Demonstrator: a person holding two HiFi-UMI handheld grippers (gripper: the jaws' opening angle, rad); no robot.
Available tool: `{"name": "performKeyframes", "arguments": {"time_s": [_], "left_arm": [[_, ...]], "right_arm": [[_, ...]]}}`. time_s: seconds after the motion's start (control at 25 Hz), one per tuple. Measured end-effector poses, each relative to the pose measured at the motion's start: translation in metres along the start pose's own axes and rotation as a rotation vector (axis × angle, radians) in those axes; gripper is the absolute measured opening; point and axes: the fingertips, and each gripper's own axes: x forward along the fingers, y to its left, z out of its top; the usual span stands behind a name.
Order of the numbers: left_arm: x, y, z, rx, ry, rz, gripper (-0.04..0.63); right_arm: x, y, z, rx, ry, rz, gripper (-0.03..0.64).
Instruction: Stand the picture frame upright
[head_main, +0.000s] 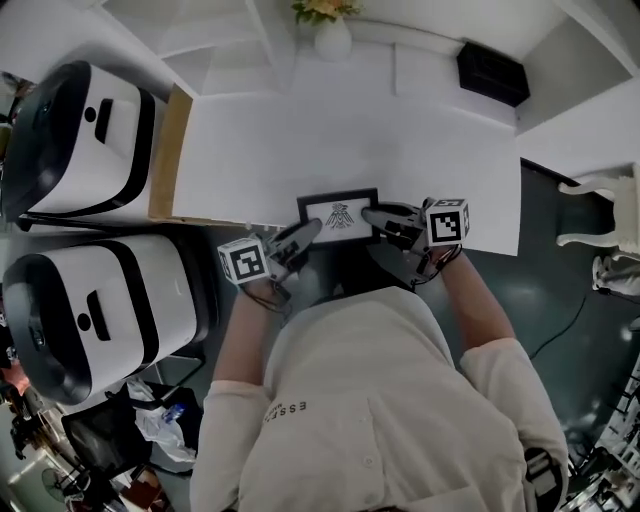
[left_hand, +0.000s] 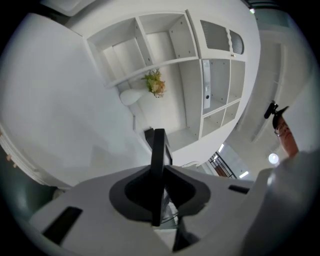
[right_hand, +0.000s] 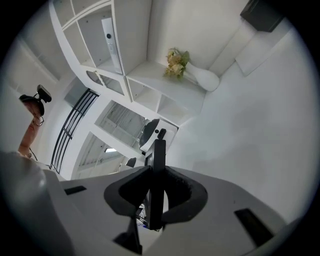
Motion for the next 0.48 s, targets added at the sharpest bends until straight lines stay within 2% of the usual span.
{"name": "performKeyframes", "arguments": {"time_s": [0.16, 0.32, 0.48], "left_arm": [[0.007, 0.009, 0.040, 0.054, -0.036, 0.035, 0.064], [0.017, 0.021, 0.080, 0.083, -0.077, 0.070, 0.064], [0.021, 0.027, 0.117, 0.143, -0.086, 0.084, 0.064]], "right_arm": [[0.020, -0.012, 0.037, -0.026, 0.044, 0.028, 0.092], [0.036, -0.026, 0.076, -0.049, 0.058, 0.028, 0.091], [0.055, -0.034, 0.104, -0.074, 0.073, 0.012, 0.092]]}}
